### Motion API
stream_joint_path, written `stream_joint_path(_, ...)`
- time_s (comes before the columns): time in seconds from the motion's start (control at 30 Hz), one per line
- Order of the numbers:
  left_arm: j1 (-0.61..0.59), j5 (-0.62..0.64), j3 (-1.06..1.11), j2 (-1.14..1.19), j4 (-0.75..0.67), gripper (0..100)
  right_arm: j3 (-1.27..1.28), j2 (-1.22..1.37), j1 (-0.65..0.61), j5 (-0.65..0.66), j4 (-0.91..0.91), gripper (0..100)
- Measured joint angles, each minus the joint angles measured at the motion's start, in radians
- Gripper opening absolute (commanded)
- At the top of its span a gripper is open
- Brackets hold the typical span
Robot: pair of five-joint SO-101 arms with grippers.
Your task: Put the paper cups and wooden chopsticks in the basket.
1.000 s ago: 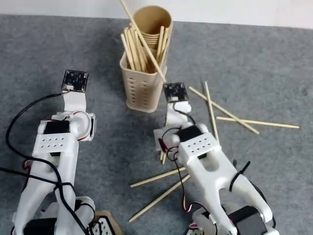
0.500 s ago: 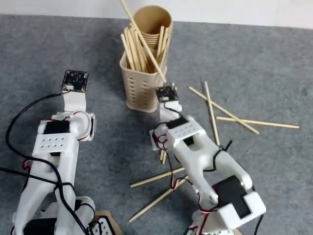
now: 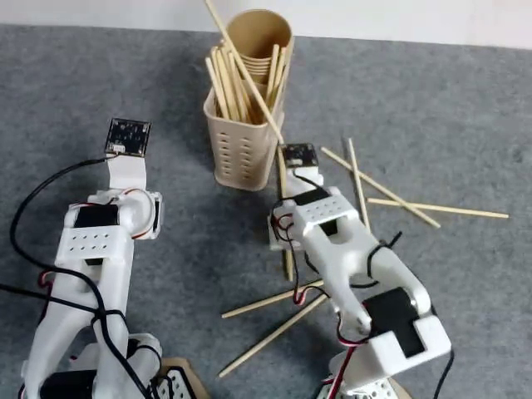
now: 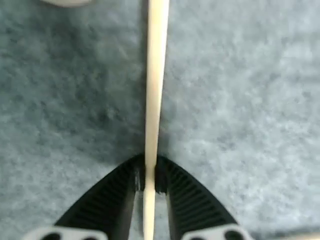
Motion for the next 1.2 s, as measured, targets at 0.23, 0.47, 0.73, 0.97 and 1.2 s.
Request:
stream_joint_path(0.23,0.000,0.000,0.000,0.000,0.000,16,0.003,-0.371,0.187,-0.002,0.017,0.5)
stream_joint_path(0.47,0.000,0.000,0.000,0.000,0.000,16,-0.060,-0.687,0.255,-0.002,-0.117,0.5)
stream_joint_path(0.73,0.000,0.000,0.000,0.000,0.000,16,-0.232,-0.578,0.057,0.064,-0.612,0.5)
stream_joint_path(0.97,0.000,0.000,0.000,0.000,0.000,16,-0.384,-0.227,-0.100,0.187,-0.652,0.5)
stream_joint_path(1.2,0.000,0.000,0.000,0.000,0.000,16,-0.443,-0.081,-0.100,0.190,-0.652,7.5)
